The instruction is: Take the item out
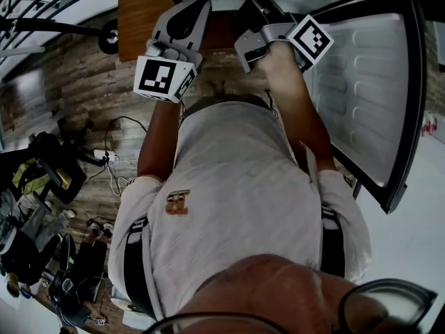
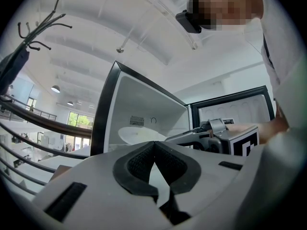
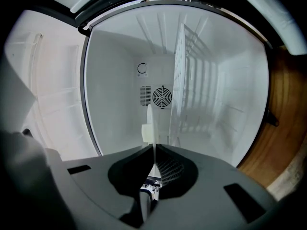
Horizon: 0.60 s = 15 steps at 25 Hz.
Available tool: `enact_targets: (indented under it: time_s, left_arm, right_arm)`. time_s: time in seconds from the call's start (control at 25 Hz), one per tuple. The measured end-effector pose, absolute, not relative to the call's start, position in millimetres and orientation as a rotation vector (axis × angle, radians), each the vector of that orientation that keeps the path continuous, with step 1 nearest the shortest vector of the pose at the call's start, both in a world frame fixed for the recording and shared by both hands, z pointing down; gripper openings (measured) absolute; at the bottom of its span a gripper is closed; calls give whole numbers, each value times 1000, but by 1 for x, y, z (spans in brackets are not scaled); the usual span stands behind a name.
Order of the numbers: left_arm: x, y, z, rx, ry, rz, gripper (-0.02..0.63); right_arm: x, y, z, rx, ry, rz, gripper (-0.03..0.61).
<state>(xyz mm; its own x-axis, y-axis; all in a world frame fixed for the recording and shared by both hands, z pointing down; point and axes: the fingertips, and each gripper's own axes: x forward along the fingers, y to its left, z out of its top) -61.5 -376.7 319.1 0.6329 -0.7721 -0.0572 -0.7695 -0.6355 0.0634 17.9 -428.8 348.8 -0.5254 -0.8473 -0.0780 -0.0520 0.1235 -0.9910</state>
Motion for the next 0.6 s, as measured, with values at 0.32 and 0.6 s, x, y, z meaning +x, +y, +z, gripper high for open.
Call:
enact_targets:
  time_s: [0.32, 0.6]
  left_arm:
    - [-57, -380, 318, 2812, -1326, -125, 18]
    - [-55, -378, 317, 2809, -1327, -121, 18]
  right_arm:
    - [16, -429, 347, -864, 1740, -1477, 38]
    - [17, -427, 345, -868, 1745, -1478, 38]
